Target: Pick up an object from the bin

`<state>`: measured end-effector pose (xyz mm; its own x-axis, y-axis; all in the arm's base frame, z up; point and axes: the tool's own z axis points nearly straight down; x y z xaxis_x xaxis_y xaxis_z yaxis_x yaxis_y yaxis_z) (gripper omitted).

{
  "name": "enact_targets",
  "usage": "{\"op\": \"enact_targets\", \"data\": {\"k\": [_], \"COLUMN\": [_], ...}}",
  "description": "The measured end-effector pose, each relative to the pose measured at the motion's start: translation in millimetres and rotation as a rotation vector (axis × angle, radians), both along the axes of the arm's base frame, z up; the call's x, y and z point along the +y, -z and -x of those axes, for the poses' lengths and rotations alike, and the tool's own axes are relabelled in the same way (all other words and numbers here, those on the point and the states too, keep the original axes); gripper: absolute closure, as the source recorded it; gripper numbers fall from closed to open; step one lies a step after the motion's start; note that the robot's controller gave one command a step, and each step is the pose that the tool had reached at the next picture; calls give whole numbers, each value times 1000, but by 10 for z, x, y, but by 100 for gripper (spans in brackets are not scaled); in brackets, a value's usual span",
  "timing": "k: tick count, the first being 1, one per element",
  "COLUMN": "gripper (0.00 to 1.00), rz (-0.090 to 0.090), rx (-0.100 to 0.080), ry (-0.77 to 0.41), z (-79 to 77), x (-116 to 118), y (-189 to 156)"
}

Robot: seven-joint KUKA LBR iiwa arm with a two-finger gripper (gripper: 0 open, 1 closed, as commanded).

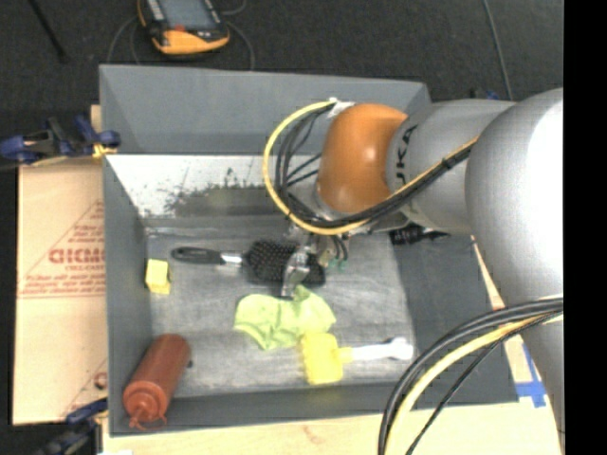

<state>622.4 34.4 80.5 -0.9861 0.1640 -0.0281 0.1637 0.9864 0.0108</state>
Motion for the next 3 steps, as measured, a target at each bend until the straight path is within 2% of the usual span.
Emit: {"op": "enact_targets", "data": {"k": [1, 3], "gripper": [100, 100], "rz": [0, 4], "rx": [0, 22], "ry": [0, 0], "z": [-1, 29], "x": [0, -11], "y": [-2, -268]}}
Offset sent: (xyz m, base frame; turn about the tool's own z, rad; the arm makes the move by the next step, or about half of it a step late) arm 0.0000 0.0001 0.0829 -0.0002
